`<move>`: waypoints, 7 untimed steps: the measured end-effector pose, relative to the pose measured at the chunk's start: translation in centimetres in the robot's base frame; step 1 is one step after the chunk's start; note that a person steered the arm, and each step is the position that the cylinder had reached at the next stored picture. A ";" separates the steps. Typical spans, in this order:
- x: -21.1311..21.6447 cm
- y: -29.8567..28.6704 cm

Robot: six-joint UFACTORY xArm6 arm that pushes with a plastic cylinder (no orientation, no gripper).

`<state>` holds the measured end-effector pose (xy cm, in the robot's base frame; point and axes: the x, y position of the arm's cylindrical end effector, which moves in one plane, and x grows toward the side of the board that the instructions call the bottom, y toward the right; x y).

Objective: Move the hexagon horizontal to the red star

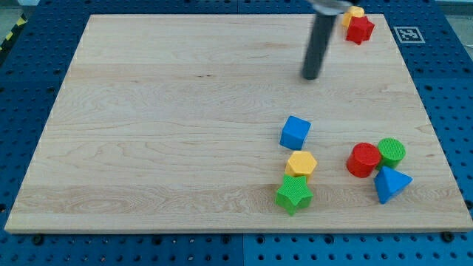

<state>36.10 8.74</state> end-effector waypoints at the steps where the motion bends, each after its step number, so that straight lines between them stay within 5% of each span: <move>1: 1.2 -7.4; 4: 15.5 -14.1; 7: 17.9 -7.3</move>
<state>54.01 1.44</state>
